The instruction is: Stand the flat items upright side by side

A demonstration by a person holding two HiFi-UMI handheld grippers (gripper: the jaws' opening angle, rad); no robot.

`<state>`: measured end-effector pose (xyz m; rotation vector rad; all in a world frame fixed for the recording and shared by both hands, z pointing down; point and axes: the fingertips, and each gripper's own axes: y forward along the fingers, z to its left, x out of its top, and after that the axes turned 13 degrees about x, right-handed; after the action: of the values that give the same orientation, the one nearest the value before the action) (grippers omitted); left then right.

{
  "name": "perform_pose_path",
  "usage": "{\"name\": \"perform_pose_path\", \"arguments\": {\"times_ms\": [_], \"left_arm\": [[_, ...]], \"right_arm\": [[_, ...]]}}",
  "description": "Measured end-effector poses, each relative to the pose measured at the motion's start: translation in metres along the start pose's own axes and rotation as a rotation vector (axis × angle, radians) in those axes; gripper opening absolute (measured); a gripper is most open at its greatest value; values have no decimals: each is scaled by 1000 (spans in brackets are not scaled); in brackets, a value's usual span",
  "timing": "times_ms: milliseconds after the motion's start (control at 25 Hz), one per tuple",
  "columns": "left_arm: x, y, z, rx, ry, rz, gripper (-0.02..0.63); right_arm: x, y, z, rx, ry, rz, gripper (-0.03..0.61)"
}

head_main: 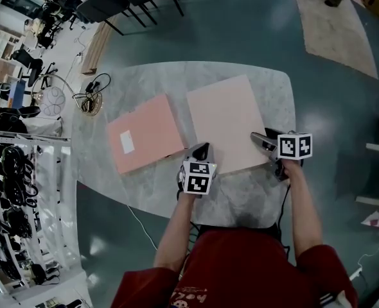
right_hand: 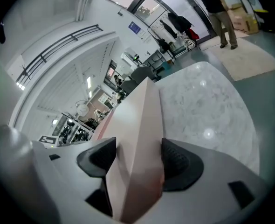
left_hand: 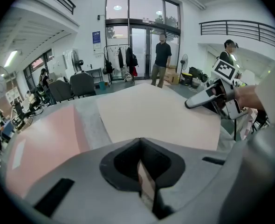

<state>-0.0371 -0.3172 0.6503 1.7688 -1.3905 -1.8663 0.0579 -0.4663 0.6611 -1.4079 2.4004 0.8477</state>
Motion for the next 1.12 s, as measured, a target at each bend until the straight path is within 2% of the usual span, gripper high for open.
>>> {"name": "perform_pose_path", "arguments": {"times_ms": [160,480,920,1120], "left_arm": [[-1,-4,6,-8,-34,-4,6],[-5,-11,24,-32,-100,-38,6],[-20,-19,50,-41,-194,-64,5],[-30,-18,61,-70,-220,-61,5]], "right_arm": [[7,-6,11,26,16,-47,272],[17,-8,60,-10,-150,-13,267],[32,-1,149,-24,-332,-49,256],[35,9,173,-32,-345,-107,258]]}}
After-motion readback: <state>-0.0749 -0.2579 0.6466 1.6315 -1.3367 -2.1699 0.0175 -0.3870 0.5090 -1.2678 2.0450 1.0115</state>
